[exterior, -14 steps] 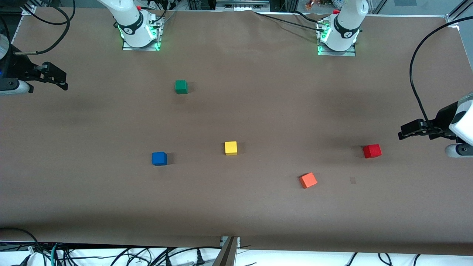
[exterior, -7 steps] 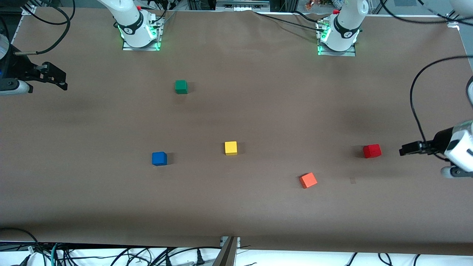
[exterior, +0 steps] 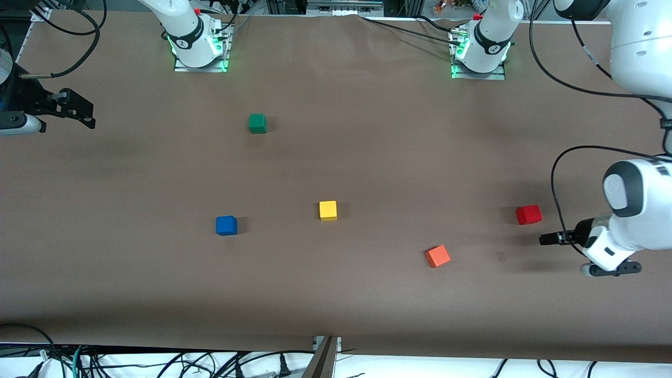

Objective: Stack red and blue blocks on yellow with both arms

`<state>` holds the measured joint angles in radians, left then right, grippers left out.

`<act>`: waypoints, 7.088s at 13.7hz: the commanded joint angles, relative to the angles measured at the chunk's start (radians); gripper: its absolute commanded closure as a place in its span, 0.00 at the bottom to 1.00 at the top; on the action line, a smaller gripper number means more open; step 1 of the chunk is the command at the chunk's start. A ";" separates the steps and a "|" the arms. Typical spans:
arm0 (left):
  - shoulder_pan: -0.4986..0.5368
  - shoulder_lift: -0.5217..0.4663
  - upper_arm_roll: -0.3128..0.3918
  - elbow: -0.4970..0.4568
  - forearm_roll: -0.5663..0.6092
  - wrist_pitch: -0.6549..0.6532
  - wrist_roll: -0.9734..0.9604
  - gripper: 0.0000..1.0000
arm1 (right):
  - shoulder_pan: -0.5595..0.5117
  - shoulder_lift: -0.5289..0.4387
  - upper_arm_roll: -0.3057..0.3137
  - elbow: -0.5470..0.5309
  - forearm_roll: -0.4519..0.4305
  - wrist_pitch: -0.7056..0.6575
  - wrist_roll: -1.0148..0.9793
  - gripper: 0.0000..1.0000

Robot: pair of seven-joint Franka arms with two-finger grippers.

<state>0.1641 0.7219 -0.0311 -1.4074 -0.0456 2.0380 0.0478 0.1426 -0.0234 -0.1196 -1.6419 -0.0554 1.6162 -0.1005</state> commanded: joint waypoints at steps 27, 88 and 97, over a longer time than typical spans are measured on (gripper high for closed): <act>0.008 -0.165 -0.016 -0.444 0.131 0.208 0.021 0.78 | 0.003 0.034 0.006 0.065 -0.004 0.014 -0.041 0.00; -0.833 0.264 -0.046 0.452 -0.008 -0.064 -0.933 1.00 | -0.126 0.177 -0.026 0.134 0.126 0.042 -0.036 0.00; -0.850 0.326 -0.036 0.541 -0.008 -0.056 -0.941 1.00 | -0.052 0.318 -0.017 0.139 0.126 -0.050 -0.047 0.00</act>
<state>-0.6728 1.0222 -0.0796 -0.9213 -0.0397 1.9920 -0.8822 0.0828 0.2920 -0.1362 -1.5307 0.0828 1.5883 -0.1377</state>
